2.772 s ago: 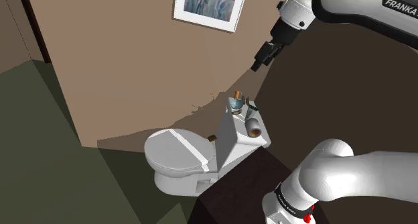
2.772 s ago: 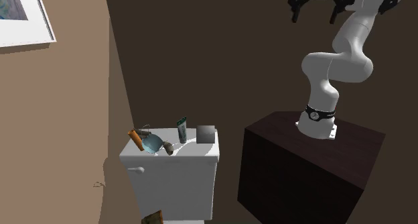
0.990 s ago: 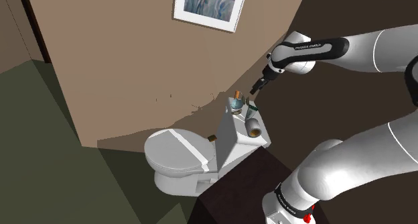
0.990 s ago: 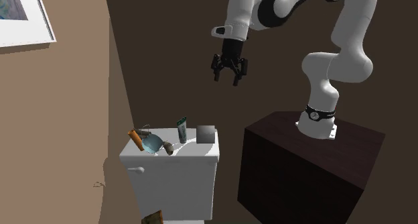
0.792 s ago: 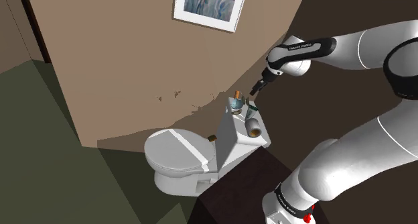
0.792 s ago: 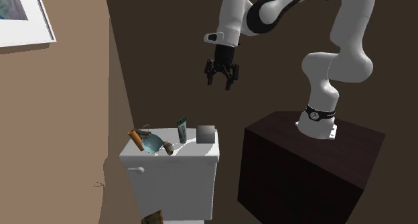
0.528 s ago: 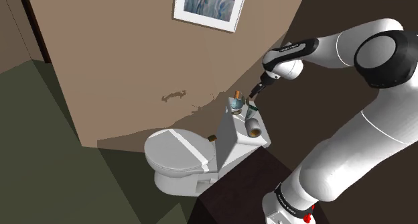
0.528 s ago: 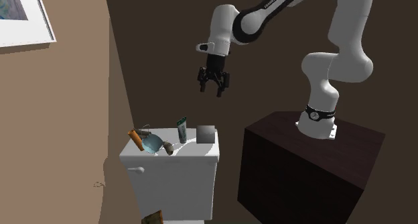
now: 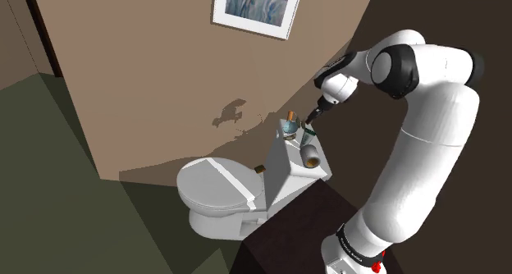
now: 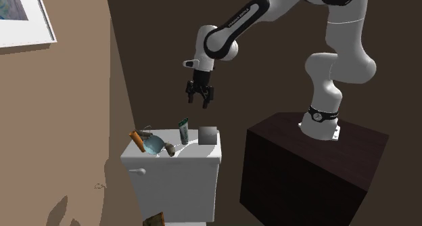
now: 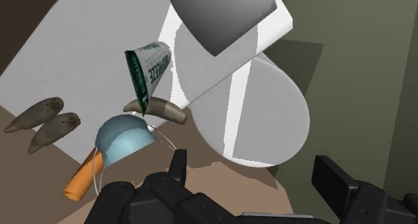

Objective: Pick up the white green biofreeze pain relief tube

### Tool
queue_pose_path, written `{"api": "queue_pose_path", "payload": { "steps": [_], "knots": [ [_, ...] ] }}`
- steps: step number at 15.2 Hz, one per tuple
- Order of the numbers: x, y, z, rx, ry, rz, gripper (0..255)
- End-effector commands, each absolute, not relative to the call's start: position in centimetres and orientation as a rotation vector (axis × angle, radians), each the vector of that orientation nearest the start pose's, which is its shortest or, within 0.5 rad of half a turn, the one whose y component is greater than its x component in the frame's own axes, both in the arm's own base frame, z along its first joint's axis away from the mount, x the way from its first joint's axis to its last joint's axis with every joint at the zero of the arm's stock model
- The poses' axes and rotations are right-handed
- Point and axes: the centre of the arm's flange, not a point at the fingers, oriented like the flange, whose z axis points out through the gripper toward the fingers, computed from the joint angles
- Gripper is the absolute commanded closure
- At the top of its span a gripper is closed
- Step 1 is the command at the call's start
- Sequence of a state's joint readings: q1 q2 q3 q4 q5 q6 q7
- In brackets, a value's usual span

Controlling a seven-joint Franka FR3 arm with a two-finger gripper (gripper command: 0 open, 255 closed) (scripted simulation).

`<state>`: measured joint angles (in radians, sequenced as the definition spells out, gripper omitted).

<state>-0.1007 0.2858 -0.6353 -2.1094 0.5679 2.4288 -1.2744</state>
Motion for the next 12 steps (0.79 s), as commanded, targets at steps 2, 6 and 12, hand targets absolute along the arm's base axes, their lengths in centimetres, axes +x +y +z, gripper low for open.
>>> {"api": "queue_pose_path", "payload": {
  "steps": [2, 6, 12],
  "knots": [
    [45.0, -41.2, 28.6, -3.080, -0.240, -0.395, 0],
    [46.4, -44.9, 25.1, -3.074, -0.244, -0.397, 0],
    [48.0, -49.2, 20.5, -3.067, -0.248, -0.399, 0]
  ]
}}
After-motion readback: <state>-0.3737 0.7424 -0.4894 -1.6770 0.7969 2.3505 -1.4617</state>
